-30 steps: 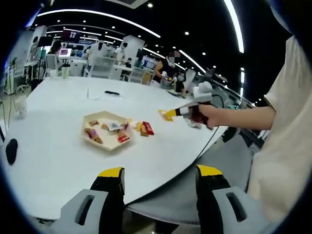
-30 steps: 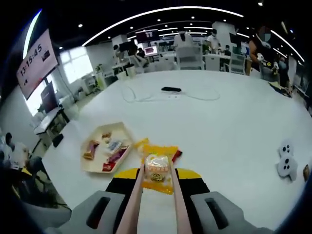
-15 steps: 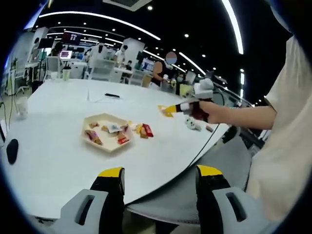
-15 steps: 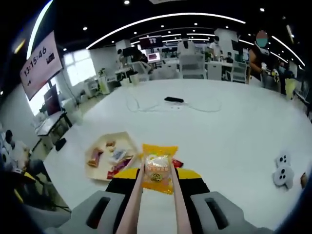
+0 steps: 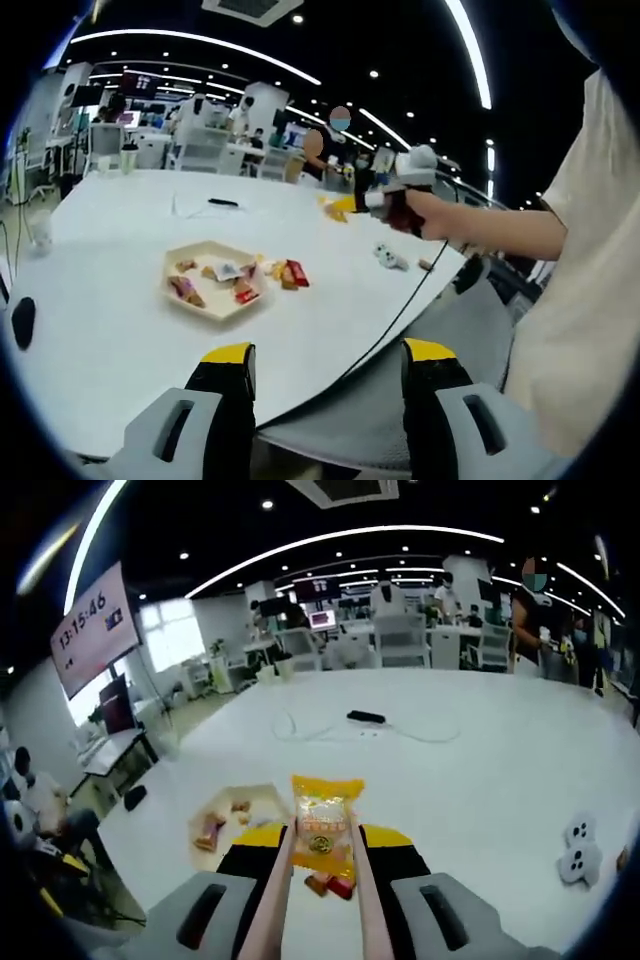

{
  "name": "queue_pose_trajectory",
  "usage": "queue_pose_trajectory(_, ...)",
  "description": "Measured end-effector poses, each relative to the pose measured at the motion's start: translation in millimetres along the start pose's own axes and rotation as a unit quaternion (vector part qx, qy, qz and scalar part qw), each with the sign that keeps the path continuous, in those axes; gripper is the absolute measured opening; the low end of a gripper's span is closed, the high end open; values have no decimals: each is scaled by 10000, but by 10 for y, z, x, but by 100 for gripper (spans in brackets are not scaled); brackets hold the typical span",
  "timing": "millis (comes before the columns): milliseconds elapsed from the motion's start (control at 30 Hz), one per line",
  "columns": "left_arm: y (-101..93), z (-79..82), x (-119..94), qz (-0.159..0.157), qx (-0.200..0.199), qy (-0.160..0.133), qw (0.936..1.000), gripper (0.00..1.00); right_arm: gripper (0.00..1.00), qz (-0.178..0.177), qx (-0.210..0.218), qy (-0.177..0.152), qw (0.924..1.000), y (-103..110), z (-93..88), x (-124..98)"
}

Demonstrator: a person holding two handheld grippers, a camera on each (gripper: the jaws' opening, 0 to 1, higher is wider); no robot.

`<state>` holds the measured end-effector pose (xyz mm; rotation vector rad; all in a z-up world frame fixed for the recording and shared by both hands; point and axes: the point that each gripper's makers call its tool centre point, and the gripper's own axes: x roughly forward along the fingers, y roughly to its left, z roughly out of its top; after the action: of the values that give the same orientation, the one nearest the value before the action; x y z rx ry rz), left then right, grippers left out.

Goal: Place the target food into the container with the food tongs after gripping and lifting it, then release it inside without dropping or visibly crushing the food.

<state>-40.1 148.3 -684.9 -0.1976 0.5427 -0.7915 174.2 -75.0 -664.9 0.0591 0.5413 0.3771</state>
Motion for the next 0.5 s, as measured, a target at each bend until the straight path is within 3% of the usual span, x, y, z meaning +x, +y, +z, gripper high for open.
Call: queue_pose_trajectory(500, 24, -4, -51, 90, -42, -60, 9999, 58, 27, 129, -96, -49, 9999, 98, 98, 55)
